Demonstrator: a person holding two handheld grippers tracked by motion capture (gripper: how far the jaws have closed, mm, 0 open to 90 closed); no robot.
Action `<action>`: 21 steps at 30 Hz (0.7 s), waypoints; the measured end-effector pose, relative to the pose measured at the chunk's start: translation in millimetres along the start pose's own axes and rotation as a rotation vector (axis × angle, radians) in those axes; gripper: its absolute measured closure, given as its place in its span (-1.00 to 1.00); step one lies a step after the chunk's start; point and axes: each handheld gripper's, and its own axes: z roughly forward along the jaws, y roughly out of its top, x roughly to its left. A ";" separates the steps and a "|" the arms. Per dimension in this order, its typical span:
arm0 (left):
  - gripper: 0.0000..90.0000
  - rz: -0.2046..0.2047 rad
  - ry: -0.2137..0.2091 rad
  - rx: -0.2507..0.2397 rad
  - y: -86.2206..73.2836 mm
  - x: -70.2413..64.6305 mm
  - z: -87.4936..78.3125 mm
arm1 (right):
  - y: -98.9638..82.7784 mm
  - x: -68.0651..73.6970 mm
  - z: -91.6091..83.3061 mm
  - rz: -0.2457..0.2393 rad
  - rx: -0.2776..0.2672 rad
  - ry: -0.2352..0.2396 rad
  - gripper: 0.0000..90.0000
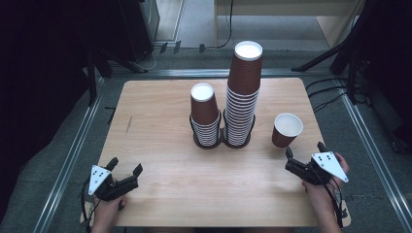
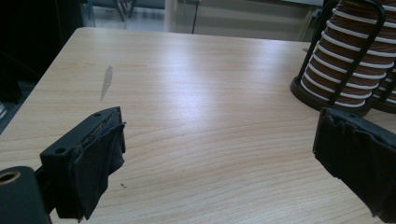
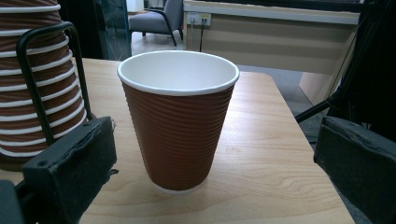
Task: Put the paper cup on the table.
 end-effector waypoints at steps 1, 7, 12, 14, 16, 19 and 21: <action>-0.94 0.000 0.000 0.000 0.0 -0.1 0.0 | -0.3 -0.5 -1.1 -0.001 0.001 0.000 -1.00; -0.94 0.002 0.001 0.001 -0.1 -0.1 -0.2 | -2.4 -4.0 -8.4 0.009 -0.004 0.002 -1.00; -0.94 0.003 0.001 0.001 -0.2 -0.3 -0.1 | -4.3 -7.7 -14.7 0.004 -0.007 0.005 -1.00; -0.94 0.006 0.002 0.003 -0.1 -0.3 -0.2 | -5.3 -9.3 -17.1 0.008 -0.006 0.004 -1.00; -0.94 0.006 0.002 0.002 -0.2 -0.5 -0.2 | -6.5 -10.8 -19.2 0.006 -0.004 0.001 -1.00; -0.94 0.007 0.003 0.003 -0.3 -0.7 -0.2 | -8.2 -13.8 -22.2 0.009 -0.004 -0.005 -1.00; -0.94 0.007 0.003 0.004 -0.3 -0.7 -0.3 | -9.4 -15.1 -24.3 -0.001 -0.006 -0.007 -1.00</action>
